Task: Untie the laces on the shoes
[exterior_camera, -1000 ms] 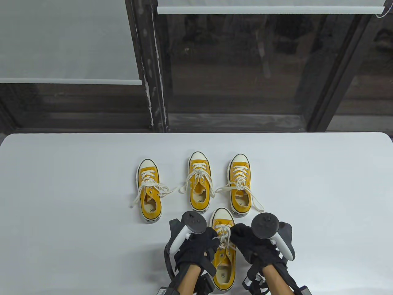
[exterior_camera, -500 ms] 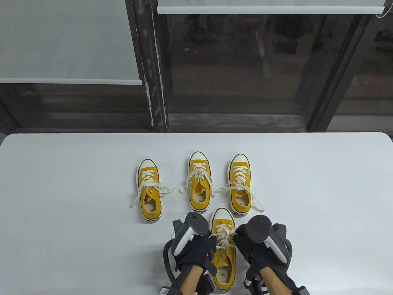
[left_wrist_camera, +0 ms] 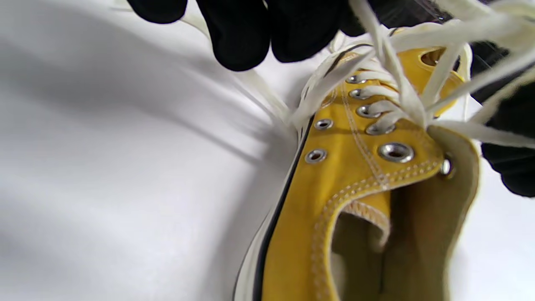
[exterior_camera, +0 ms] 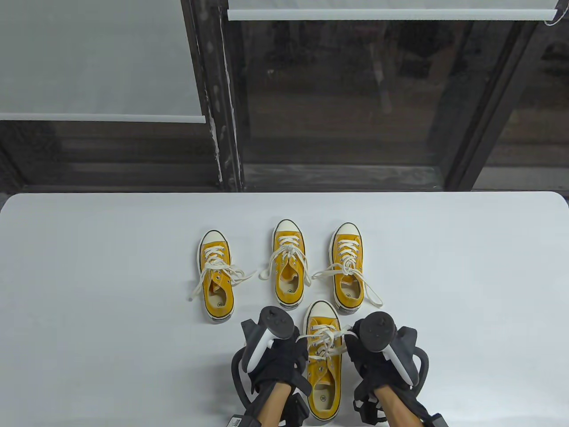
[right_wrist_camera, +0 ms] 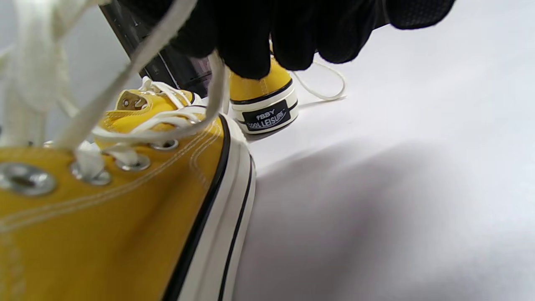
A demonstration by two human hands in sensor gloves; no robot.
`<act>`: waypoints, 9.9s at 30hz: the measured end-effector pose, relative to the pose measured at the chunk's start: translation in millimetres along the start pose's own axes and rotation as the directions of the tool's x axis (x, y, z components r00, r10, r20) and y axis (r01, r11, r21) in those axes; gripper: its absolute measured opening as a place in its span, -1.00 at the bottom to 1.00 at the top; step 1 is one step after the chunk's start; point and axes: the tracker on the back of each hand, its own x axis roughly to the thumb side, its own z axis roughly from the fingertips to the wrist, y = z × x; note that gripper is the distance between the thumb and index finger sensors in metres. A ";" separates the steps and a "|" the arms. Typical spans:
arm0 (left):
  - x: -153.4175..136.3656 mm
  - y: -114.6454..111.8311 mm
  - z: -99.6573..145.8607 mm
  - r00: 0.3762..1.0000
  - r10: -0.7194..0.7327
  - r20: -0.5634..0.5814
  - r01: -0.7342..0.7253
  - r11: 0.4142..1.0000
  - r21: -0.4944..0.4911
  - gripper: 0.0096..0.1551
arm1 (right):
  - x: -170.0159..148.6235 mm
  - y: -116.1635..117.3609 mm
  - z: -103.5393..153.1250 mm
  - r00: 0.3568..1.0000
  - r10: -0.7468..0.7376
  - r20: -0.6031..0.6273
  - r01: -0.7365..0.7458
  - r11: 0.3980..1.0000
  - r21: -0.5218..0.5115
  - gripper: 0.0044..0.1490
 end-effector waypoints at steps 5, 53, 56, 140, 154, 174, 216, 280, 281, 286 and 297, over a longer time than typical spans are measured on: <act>-8.3 3.1 -1.7 0.994 0.111 -0.014 -0.112 0.993 -0.044 -0.39 | -7.2 -4.8 -3.7 0.997 -0.067 -0.038 0.068 0.997 0.019 -0.49; -139.1 126.3 51.1 0.902 0.386 -0.192 -0.293 0.875 0.385 -0.14 | -178.9 -104.1 16.1 0.627 -0.657 -0.418 0.640 0.741 -0.203 -0.05; -113.2 129.3 55.8 0.975 0.192 -0.116 -0.131 0.906 0.402 -0.09 | -154.5 -117.1 19.3 0.807 -0.505 -0.308 0.470 0.863 -0.185 -0.05; -54.4 70.3 43.1 0.962 -0.269 0.047 0.234 0.899 0.370 -0.15 | -67.3 -50.4 -158.2 0.906 0.262 -0.331 -0.288 0.957 -0.029 -0.40; -57.4 70.3 42.5 0.966 -0.250 0.073 0.207 0.906 0.369 -0.15 | 40.7 -61.6 -129.9 0.937 0.336 -0.097 -0.325 0.939 0.111 -0.27; -56.7 70.8 42.7 0.965 -0.257 0.054 0.222 0.908 0.356 -0.14 | 52.7 -26.0 -144.8 0.945 0.300 -0.133 -0.308 0.951 -0.039 -0.51; -59.9 73.2 44.6 0.970 -0.222 0.102 0.183 0.938 0.296 -0.18 | 36.5 -37.0 15.4 0.962 0.273 0.033 -0.274 0.948 0.160 -0.29; 54.5 83.3 60.4 0.847 0.272 0.458 -0.275 0.960 -0.061 -0.61 | -3.5 15.7 -17.1 0.965 -0.253 0.072 0.170 0.810 0.561 -0.35; 54.5 88.6 64.0 0.835 0.289 0.468 -0.296 0.953 -0.061 -0.61 | -3.4 15.6 -16.9 0.965 -0.254 0.071 0.171 0.809 0.563 -0.35; 54.2 122.9 88.0 0.695 0.457 0.555 -0.470 0.873 -0.130 -0.61 | -3.4 15.6 -16.5 0.963 -0.262 0.064 0.181 0.803 0.568 -0.36; 66.6 168.5 147.5 0.314 0.565 0.763 -0.649 0.715 -0.262 -0.60 | -3.4 12.2 -16.3 0.955 -0.290 0.058 0.204 0.788 0.580 -0.29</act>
